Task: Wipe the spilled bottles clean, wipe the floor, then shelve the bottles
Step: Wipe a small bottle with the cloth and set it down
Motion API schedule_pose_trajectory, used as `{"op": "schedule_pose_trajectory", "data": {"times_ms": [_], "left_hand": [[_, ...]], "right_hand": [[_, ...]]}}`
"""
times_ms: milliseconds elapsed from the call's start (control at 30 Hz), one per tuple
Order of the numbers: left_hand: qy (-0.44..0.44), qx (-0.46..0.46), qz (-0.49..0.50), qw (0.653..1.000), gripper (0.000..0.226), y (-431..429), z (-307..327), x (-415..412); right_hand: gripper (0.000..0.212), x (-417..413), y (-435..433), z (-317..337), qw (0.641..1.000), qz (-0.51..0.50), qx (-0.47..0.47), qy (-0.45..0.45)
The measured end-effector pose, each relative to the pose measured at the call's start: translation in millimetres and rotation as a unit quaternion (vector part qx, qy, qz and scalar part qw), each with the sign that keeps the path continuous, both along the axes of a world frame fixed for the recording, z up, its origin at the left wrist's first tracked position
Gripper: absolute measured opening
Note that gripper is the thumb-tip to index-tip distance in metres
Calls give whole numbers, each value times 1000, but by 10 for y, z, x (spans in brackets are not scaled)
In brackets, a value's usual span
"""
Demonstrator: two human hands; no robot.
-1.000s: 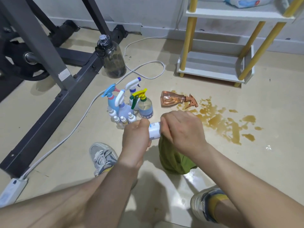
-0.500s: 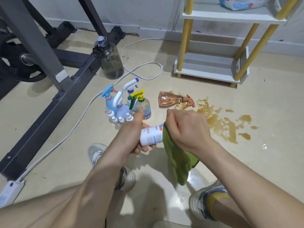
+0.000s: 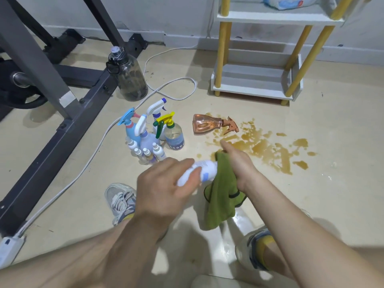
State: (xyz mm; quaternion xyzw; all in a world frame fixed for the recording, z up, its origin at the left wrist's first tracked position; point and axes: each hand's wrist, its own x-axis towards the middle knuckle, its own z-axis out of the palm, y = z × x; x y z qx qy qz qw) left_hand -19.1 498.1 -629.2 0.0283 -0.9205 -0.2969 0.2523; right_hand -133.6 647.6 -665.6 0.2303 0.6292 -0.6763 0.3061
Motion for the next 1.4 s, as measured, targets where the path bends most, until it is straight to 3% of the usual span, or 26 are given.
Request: {"op": "schedule_pose_trajectory", "data": {"times_ms": [33,100,167,233,300,367,433,500,600,667,733,933,1067,1133,1267,1400], "left_hand": [[-25,122,79,989,13,15,71,-1],[-68,360,191,910,9,32,70,-70],[-97,496,179,844,17,117,30,-141],[-152,442,123,875,24,262,-27,-167],[-214,289,116,926,29,391,-67,-152],[-248,218,122,936,30,403,-61,-189],[-260,247,137,923,33,307,-60,-304],[-246,302,141,910,37,188,-140,-434],[-244,288,101,921,34,190,-230,-416],[-237,310,76,918,40,330,-173,-282],[-224,323,66,917,43,432,-112,-184],[-205,229,56,950,32,468,69,-211],[-222,215,48,950,32,353,49,-483],[-255,199,43,945,31,366,48,-476],[-263,154,-3,953,38,613,99,-98],[-233,137,42,962,33,478,24,-359]], "right_hand": [[28,-7,18,18,995,-92,-29,-29],[25,11,5,1,965,-231,-104,-71],[32,95,-174,83,939,-255,-222,-70],[34,231,-393,161,936,-198,-291,-31],[13,339,-492,256,959,-129,-248,55],[20,458,-495,270,968,-63,-199,138],[32,604,-475,228,972,-19,-140,187],[29,718,-461,225,969,-2,-92,229],[19,704,-418,298,957,-61,-60,277],[12,594,-418,287,941,-88,22,327],[18,488,-441,244,946,-75,39,313],[35,419,-436,346,976,-107,-95,166],[37,577,-494,342,970,-34,-54,236],[31,514,-455,352,972,-67,-31,225],[34,200,-270,480,978,-171,-101,66],[41,473,-350,412,984,-79,-103,124]]}}
